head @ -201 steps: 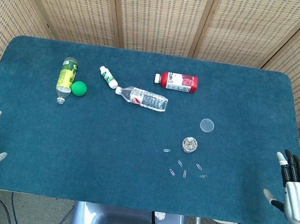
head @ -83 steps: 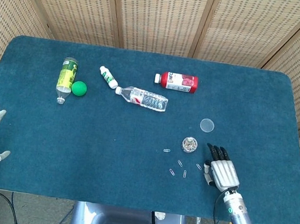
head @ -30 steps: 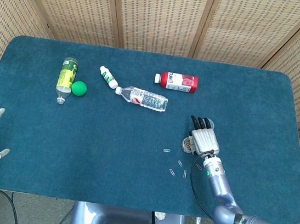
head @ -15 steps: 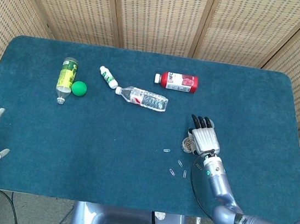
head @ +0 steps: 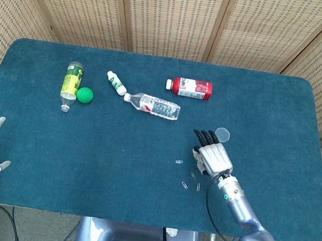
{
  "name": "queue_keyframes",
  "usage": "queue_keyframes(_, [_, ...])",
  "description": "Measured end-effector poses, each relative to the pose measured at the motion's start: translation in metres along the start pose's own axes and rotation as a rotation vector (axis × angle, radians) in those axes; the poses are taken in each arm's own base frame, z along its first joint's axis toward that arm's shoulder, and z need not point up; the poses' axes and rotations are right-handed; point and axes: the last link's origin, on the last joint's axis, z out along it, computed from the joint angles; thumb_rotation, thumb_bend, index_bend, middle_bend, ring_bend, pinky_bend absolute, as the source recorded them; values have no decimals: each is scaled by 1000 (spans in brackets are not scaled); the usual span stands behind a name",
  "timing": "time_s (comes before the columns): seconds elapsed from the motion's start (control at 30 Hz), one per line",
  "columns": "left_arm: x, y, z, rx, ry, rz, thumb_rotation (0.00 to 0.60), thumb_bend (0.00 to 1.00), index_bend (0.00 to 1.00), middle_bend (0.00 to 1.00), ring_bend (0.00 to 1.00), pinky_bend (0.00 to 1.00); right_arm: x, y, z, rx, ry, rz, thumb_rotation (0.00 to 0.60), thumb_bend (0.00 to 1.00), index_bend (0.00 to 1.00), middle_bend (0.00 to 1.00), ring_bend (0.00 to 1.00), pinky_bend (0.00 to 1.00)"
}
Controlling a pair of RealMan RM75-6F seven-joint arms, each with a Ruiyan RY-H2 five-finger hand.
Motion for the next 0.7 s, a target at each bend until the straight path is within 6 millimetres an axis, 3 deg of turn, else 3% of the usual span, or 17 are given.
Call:
queue_keyframes(0.23, [3,1,-2,-7,5,-7,600,0,0,0,0,0,-12,-19,-13,173,-38,-75,600,341,470,0,0,0])
queue_keyframes(0.7, [4,1,-2,-10,3,-12,600,0,0,0,0,0,-42,-6,-26,337,-49,-436,600,341,470,0,0,0])
